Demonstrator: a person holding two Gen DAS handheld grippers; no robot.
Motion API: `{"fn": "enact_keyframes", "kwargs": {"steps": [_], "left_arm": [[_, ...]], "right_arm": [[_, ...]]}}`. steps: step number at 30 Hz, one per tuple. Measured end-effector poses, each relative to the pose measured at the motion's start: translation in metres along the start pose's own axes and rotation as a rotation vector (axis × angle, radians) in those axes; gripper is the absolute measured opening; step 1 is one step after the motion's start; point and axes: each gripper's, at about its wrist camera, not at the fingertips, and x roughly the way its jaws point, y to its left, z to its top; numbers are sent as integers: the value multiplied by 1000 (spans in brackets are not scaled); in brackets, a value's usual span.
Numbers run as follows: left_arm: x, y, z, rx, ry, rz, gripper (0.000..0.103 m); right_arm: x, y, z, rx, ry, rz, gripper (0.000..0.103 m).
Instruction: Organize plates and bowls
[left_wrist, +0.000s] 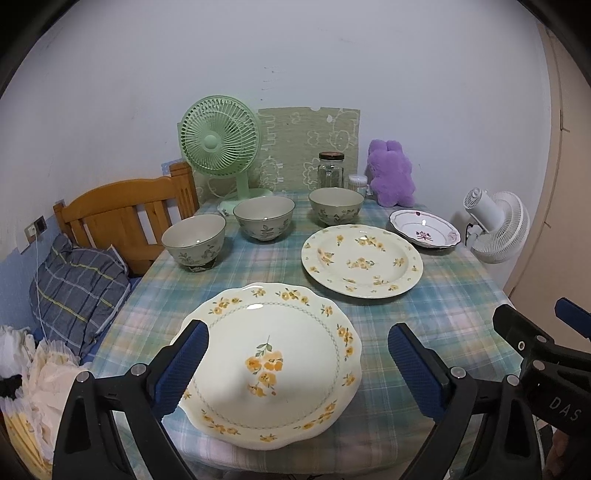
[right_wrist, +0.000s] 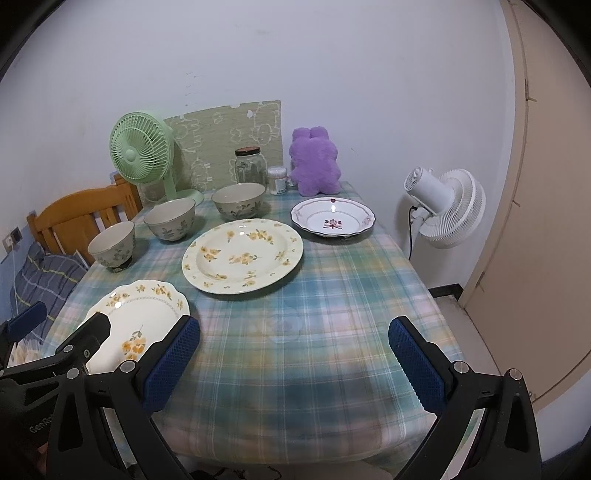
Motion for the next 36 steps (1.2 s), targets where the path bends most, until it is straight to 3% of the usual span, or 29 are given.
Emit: {"fn": "enact_keyframes", "kwargs": {"steps": [36], "left_arm": [[3,-2,-1,7,5,1,96]], "right_arm": [[2,-3,-2,2,4,2,103]]}}
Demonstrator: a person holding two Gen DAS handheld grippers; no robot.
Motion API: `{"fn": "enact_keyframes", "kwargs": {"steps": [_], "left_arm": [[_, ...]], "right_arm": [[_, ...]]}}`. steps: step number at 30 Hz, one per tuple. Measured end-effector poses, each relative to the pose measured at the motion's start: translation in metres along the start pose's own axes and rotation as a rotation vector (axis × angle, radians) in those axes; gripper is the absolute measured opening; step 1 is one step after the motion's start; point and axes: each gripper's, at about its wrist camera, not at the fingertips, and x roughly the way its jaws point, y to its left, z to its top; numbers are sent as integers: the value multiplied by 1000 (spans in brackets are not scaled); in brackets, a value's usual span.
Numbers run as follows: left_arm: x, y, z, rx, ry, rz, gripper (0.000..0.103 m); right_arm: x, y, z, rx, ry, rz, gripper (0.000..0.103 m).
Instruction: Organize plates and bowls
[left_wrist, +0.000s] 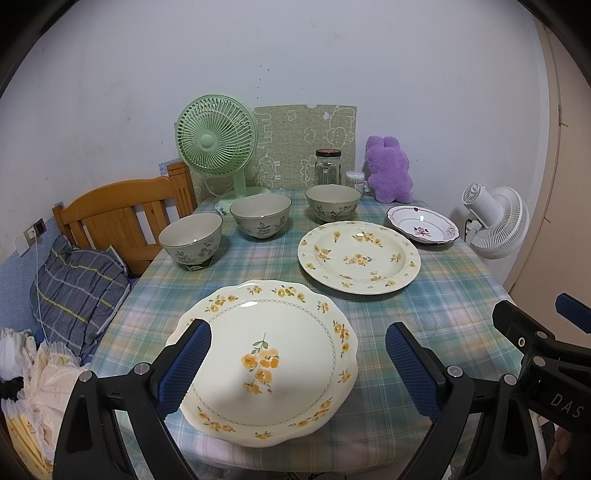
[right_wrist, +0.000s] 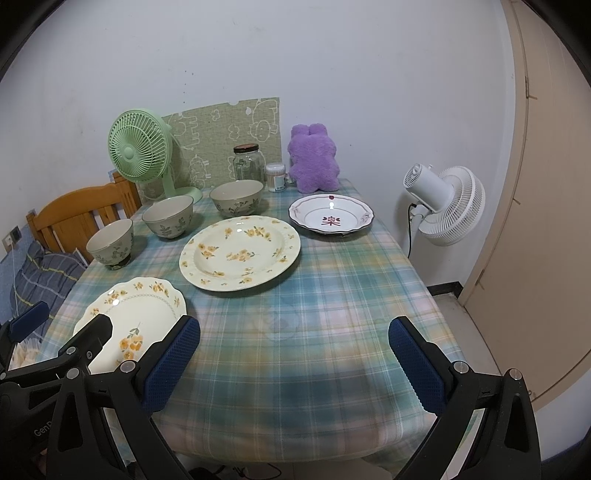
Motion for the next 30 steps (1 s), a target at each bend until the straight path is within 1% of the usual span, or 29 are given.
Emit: {"fn": "enact_keyframes", "kwargs": {"steps": [12,18,22,23,30], "left_arm": [[2,-1,-1,6,6,2,95],[10,11,6,15,13,-6,94],[19,22,11,19,27,-10,92],[21,25,12,20,32,-10,92],[46,51,20,19,84,4,91]], "right_arm": [[2,0,0,3,7,3,103],[6,5,2,7,13,-4,103],[11,16,8,9,35,-13,102],[15,23,14,8,43,-15,101],[37,52,21,1,100,-14,99]]}}
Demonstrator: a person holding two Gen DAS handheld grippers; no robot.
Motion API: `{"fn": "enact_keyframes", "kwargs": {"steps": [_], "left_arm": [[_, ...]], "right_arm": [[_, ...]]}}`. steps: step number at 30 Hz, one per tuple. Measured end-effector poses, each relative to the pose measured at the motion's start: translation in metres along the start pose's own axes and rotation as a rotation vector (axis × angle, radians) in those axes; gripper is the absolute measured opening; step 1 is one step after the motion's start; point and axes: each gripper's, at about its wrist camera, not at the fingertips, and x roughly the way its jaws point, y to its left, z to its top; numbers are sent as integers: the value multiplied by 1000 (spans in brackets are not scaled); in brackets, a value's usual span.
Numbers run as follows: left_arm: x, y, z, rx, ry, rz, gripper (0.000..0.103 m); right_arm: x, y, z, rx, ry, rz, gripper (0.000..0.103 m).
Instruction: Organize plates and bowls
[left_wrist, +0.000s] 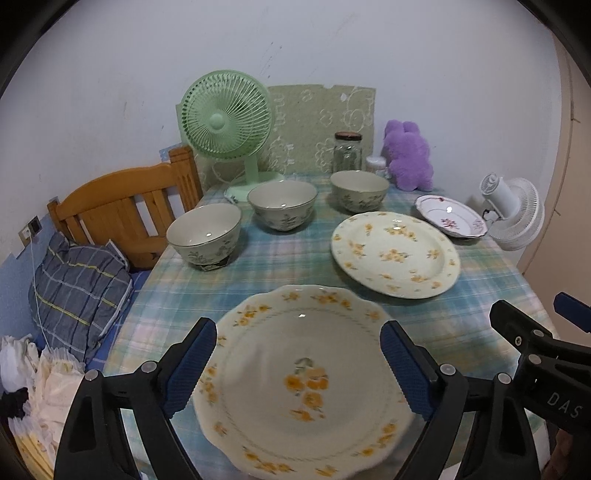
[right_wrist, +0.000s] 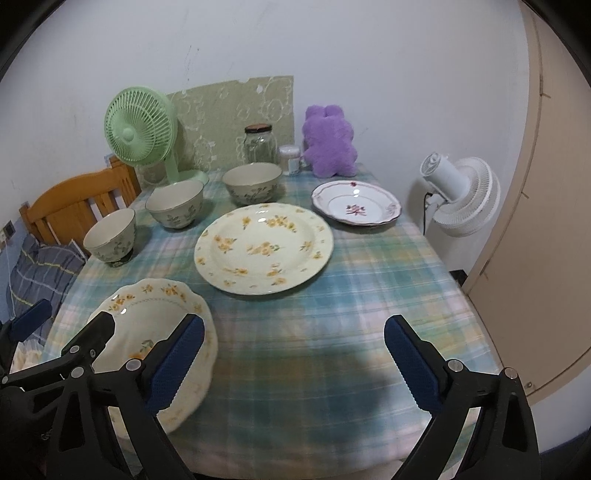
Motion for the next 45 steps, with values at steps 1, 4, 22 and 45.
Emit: {"fn": "enact_keyframes", "kwargs": {"steps": [1,4,22,45], "left_arm": [[5,6,2,-1,11,1,90],[18,18,4,0,41,-2,88],[104,66,-19,19,332,-29,77],[126,63,-15,20,501,-111,70]], "right_arm": [[4,5,1,3,11,1,99],[18,21,6,8,47,9,96],[97,103,-9,-38,296,4,81],[140,110,-19,-37,482,11,72]]}}
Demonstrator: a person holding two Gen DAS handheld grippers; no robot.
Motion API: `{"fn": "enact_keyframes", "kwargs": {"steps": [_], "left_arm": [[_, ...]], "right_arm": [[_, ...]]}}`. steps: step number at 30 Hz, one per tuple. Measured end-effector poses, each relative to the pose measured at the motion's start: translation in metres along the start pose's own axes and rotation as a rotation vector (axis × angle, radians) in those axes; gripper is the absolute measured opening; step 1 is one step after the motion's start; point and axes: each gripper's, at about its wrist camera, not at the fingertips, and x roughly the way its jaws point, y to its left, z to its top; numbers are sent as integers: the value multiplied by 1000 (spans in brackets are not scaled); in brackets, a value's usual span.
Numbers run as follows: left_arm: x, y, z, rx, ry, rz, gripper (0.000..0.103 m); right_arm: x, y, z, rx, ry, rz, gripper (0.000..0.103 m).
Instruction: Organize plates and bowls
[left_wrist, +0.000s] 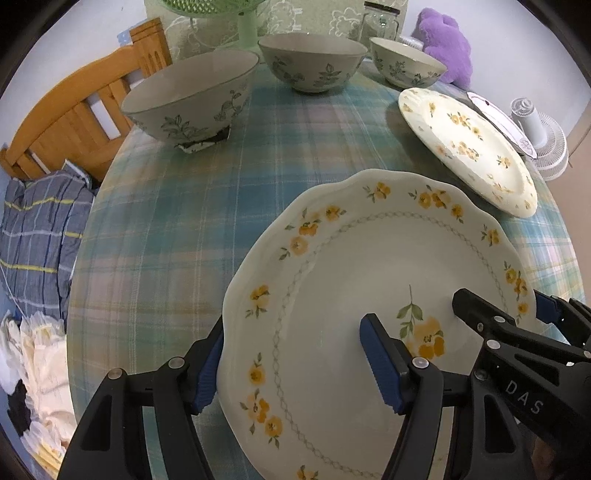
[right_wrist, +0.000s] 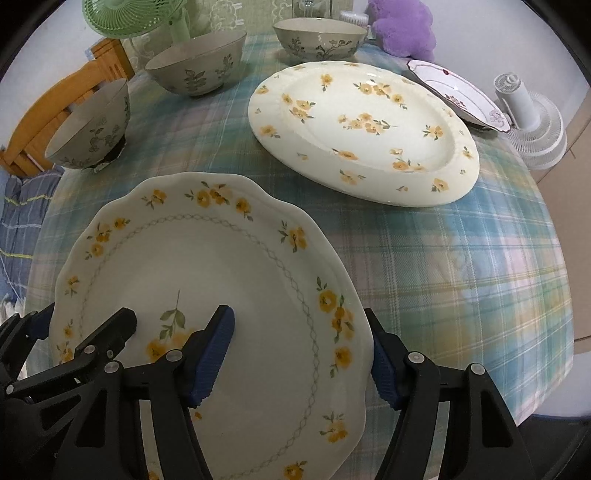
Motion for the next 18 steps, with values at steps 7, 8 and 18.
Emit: {"fn": "enact_keyframes", "kwargs": {"steps": [7,8,18], "left_arm": [[-8,-9,1,16,10,-29,70],[-12,-11,0,15,2,-33,70],[-29,-52,1,10,-45,-10,70]], "right_arm": [[-7,-10,0,16,15,-1,72],[-12,-12,1,22,3,-2,72],[-37,-47,2,22,-51,11,72]]}}
